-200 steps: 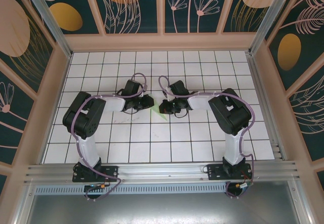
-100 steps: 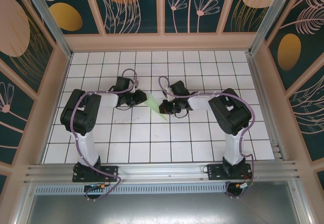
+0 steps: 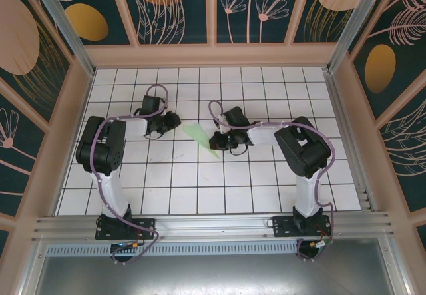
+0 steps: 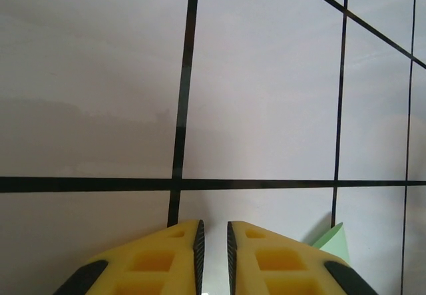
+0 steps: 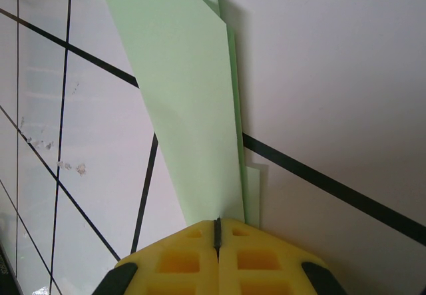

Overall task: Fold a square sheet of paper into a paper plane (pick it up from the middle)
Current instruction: Move a paper plane to the center of the table.

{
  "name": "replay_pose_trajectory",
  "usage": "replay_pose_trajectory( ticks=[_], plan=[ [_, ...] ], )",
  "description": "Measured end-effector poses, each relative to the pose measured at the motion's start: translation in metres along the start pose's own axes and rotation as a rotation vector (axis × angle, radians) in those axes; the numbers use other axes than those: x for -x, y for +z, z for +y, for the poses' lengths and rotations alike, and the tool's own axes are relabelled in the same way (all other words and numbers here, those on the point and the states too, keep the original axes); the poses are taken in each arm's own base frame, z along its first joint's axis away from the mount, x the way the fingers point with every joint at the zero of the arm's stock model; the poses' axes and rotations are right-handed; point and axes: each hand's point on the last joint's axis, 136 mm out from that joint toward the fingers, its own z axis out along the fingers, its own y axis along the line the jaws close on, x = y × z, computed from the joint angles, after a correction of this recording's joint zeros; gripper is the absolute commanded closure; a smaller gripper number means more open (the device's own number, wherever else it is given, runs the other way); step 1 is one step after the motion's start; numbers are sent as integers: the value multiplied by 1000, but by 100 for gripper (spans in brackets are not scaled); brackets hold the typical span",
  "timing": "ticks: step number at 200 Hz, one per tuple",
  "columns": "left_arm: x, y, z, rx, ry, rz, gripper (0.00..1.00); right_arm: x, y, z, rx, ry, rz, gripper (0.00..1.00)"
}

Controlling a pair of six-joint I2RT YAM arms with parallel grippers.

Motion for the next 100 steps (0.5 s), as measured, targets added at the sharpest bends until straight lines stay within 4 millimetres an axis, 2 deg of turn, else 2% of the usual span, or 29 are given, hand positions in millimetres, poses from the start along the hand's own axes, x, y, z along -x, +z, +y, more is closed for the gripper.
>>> replay_pose_trajectory(
  ticks=[23,55,74,100],
  plan=[
    [3,-9,-3,6,-4,-14,74,2,-1,1,1,11,-6,88],
    [10,-37,-22,-35,-13,-62,68,6,-10,7,-5,41,-27,61],
    [5,-51,-28,-53,-28,-76,61,19,-26,17,-14,29,-84,50],
    [-7,-60,-36,-61,-53,-65,49,43,-60,37,-18,-2,-205,40]
  ],
)
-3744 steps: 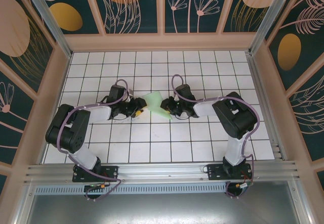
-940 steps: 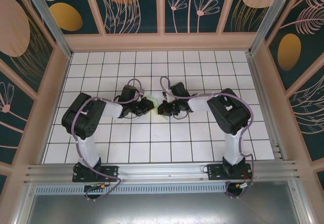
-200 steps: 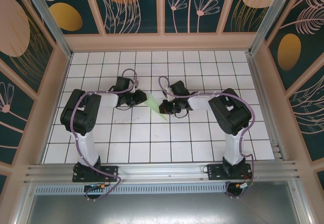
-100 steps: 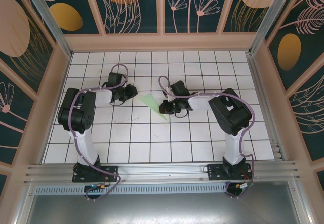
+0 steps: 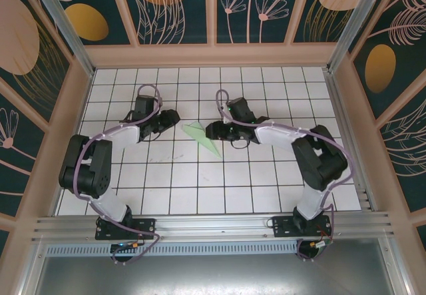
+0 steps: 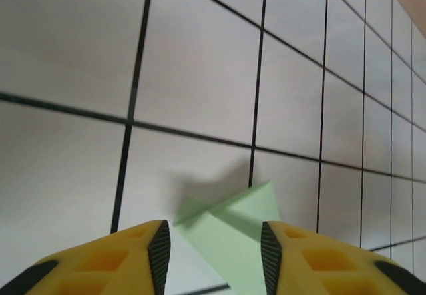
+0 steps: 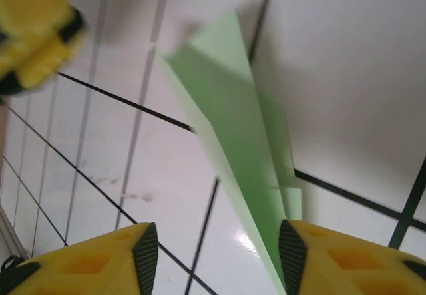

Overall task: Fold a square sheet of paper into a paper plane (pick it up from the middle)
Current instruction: Move a paper plane to the center of the table.

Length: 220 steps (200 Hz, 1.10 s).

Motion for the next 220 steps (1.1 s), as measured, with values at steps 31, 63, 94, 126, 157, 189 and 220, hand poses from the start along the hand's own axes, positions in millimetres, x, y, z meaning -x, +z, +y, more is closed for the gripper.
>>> replay_pose_trajectory(
  ticks=[31,63,94,126,157,189,220],
  plan=[
    [-28,4,-11,27,2,56,37,25,-30,-5,-55,6,-140,31],
    [-66,12,-29,59,13,124,32,17,-39,-44,-170,82,-180,24],
    [-77,18,-49,80,42,115,31,6,-41,-70,-255,156,-198,19],
    [-71,35,-56,151,77,92,29,8,-45,-78,-290,199,-228,17],
    [-75,44,-48,244,119,87,28,10,-46,-81,-308,222,-247,17],
    [-83,48,-36,310,148,112,30,11,-47,-83,-318,233,-258,16],
    [-85,45,-29,341,143,119,33,11,-47,-83,-319,233,-257,17]
  ],
)
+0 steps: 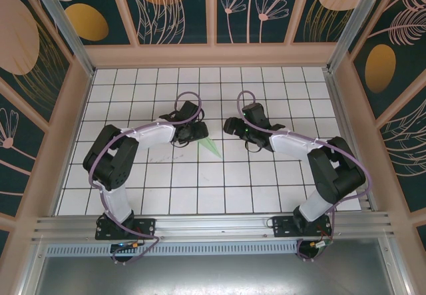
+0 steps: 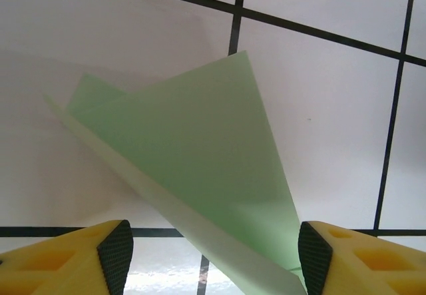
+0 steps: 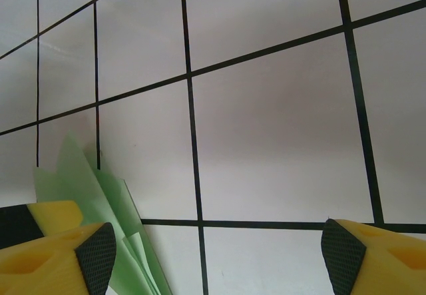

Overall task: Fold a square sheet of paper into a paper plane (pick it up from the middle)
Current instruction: Move a paper plane to the center of the table.

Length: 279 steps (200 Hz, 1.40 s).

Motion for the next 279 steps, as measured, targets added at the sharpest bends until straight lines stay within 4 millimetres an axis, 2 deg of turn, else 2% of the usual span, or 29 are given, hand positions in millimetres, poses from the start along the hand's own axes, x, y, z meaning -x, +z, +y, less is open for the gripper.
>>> replay_pose_trajectory(
  ticks=[56,167,223,256,279],
  plan=[
    [-10,-14,3,-51,-104,1,46,-3,3,-2,-8,5,11,17],
    [-19,-14,7,-115,-291,-11,76,-7,5,-5,-15,6,28,18],
    [-16,-15,5,-130,-316,-23,100,-8,5,-6,-19,6,32,18],
    [-8,-27,-1,-156,-290,-53,100,-8,4,-6,-22,6,33,18],
    [4,-42,-16,-208,-233,-85,100,-4,-3,-4,-18,5,16,17]
  ],
)
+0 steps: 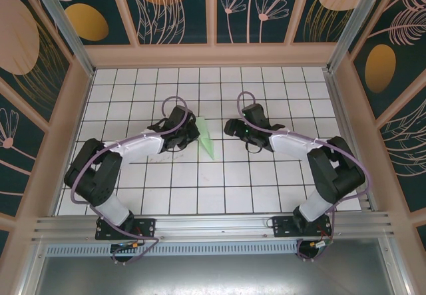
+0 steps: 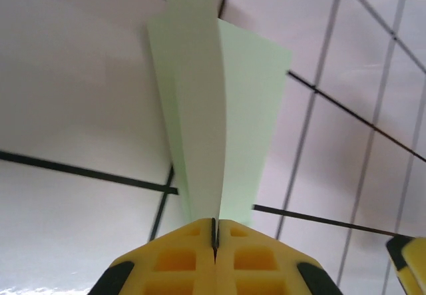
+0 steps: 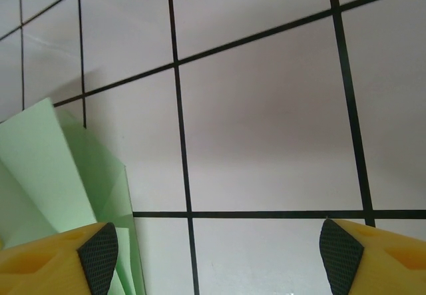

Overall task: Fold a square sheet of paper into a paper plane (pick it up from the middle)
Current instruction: Move a paper plane to the center of the table.

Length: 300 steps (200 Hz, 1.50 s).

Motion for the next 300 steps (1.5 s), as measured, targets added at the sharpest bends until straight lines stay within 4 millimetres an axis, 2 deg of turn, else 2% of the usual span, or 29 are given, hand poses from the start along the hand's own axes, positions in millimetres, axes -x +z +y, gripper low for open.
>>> replay_pose_trajectory(
  ticks=[42,67,86,103,125,145,166,229,275,300],
  plan=[
    [8,-16,-56,-212,92,6,100,28,-27,8,45,21,-87,18],
    [1,-19,-78,-324,127,49,100,35,-37,16,86,11,-118,19],
    [-9,-11,-86,-387,154,105,100,31,-38,19,116,0,-109,24],
    [-22,6,-81,-399,165,160,100,23,-37,22,144,-21,-80,29],
    [-42,28,-57,-354,164,234,100,12,-33,24,170,-44,-37,36],
    [-53,38,-39,-316,164,265,100,3,-27,26,175,-64,-2,42],
    [-58,41,-30,-297,166,277,100,-11,-18,24,171,-86,43,45],
    [-58,45,-16,-256,164,261,100,-72,13,19,135,-160,240,48],
    [-59,45,-15,-255,164,262,100,-83,19,22,128,-192,282,48],
    [-59,46,-14,-253,163,264,100,-84,18,31,144,-206,285,44]
  ],
)
